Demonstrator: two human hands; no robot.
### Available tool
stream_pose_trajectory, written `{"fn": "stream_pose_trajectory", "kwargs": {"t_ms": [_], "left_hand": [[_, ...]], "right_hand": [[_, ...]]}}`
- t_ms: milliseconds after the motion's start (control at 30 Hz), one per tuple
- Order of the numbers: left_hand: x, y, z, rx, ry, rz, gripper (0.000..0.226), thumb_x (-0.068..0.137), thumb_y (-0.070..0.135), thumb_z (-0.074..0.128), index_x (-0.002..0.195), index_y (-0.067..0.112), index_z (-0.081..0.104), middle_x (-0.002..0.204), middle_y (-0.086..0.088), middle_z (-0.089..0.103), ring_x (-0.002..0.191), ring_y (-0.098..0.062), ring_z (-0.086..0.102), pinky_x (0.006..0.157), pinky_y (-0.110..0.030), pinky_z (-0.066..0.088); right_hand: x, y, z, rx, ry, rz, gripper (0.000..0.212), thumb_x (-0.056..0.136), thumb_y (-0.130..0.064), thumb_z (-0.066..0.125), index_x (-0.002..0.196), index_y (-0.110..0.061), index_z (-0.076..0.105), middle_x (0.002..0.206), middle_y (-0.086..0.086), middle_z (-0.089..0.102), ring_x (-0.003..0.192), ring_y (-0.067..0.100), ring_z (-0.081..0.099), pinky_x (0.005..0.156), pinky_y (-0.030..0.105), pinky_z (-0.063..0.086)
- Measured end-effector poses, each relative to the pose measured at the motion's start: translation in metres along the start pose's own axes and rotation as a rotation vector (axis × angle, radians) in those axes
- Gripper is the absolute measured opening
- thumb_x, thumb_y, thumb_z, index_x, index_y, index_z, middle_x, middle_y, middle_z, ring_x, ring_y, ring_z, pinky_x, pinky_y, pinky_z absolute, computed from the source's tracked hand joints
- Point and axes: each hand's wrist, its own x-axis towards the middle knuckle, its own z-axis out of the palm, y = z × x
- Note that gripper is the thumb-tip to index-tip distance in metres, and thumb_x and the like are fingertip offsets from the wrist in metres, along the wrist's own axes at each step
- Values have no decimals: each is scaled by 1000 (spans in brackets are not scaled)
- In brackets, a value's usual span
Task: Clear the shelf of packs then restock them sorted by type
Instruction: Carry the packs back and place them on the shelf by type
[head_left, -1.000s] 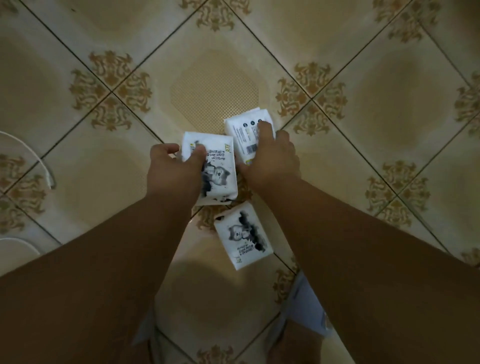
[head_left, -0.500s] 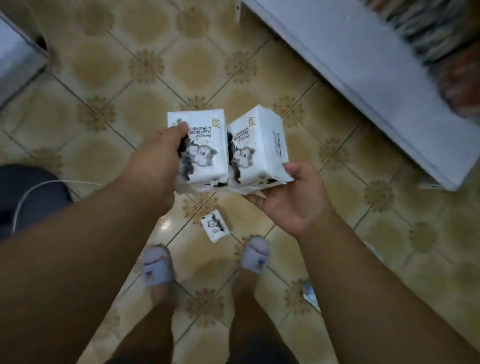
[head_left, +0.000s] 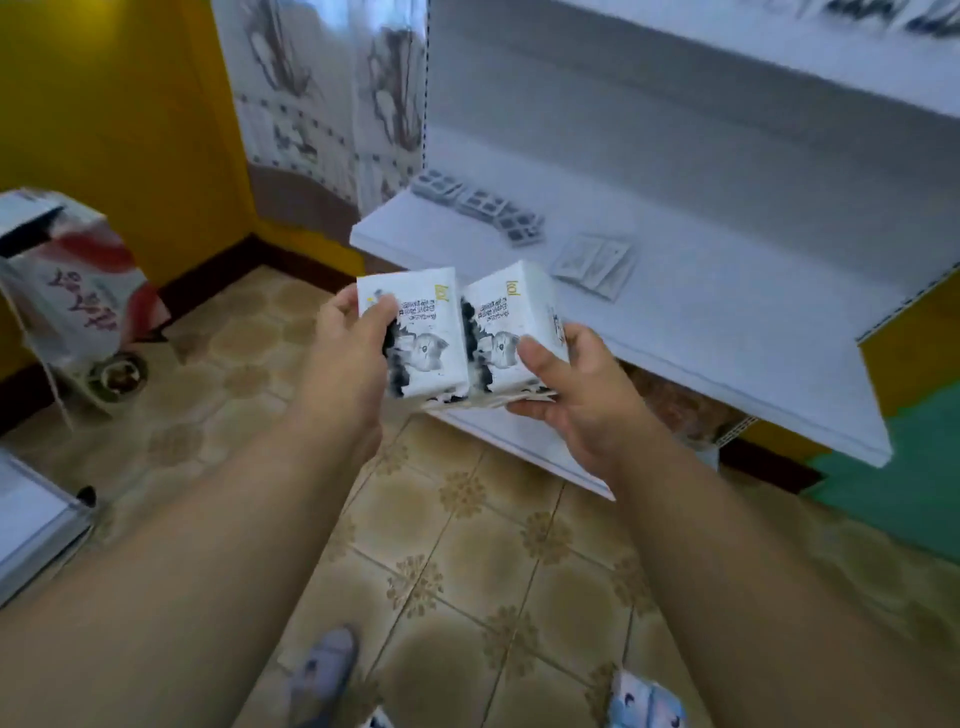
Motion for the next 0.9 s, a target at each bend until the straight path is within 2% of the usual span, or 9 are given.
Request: {"fn": "stream_pose_trajectory", "kwargs": {"t_ms": [100, 133, 200, 267, 367, 467, 633, 767, 900], "left_hand": [[32, 41, 19, -35, -111, 79, 56, 75, 50, 72, 125, 52, 47, 133, 4, 60, 110, -22, 66, 89, -53, 54], [44, 54, 26, -56, -122, 94, 51, 75, 50, 72, 120, 54, 49, 134, 3, 58, 112, -23, 65, 90, -55, 53], [65, 77, 43, -142, -147, 113, 36, 91, 38, 64, 123, 45, 49, 127, 2, 63, 104, -21, 69, 85, -52, 57], [81, 94, 61, -197, -174, 115, 26, 98, 31, 58, 123, 32, 53, 119, 0, 68, 100, -21, 71, 82, -47, 59], [94, 106, 95, -230, -262, 99, 30, 98, 31, 58, 126, 20, 53, 117, -5, 69, 105, -26, 69, 86, -46, 58], [93, 106, 136, -233, -372, 50, 31, 98, 26, 58, 125, 13, 51, 118, -11, 68, 107, -30, 68, 85, -46, 58], [77, 95, 211, -274, -562, 32, 27, 97, 20, 59, 121, 14, 49, 115, -13, 69, 96, -26, 69, 85, -43, 58], [71, 85, 274, -301, -560, 77, 23, 97, 20, 58, 118, 18, 49, 118, -14, 66, 92, -23, 69, 79, -39, 59], [68, 84, 333, -288, -572, 143, 33, 99, 19, 55, 131, 22, 49, 123, -11, 64, 104, -26, 68, 83, -38, 58]], "right_hand": [[18, -37, -5, 20, 110, -114, 65, 69, -22, 82, 126, -12, 52, 119, 15, 67, 101, 34, 69, 89, 60, 53], [22, -49, -8, 45, 134, -146, 59, 71, -18, 78, 125, -11, 54, 117, 17, 68, 102, 38, 68, 89, 63, 51], [28, -68, -19, 86, 182, -172, 61, 71, -13, 76, 127, -11, 53, 117, 20, 67, 103, 44, 66, 88, 68, 49], [29, -86, -29, 88, 258, -177, 68, 67, -12, 76, 129, -11, 48, 119, 21, 65, 95, 40, 70, 85, 62, 53], [27, -106, -41, 77, 328, -202, 57, 66, -13, 73, 119, -11, 50, 115, 17, 67, 84, 32, 71, 77, 56, 55], [24, -123, -59, 49, 380, -296, 46, 69, -12, 71, 113, -12, 58, 108, 15, 70, 89, 33, 70, 79, 51, 55], [32, -155, -108, 58, 599, -465, 46, 70, -15, 78, 113, -18, 60, 108, 14, 69, 95, 32, 69, 86, 48, 55], [46, -180, -161, -2, 719, -558, 49, 82, -20, 77, 122, -24, 50, 113, 8, 69, 101, 26, 69, 89, 45, 56], [67, -213, -209, -55, 757, -602, 52, 80, -32, 79, 120, -30, 47, 109, -1, 72, 101, 16, 69, 95, 47, 53]]}}
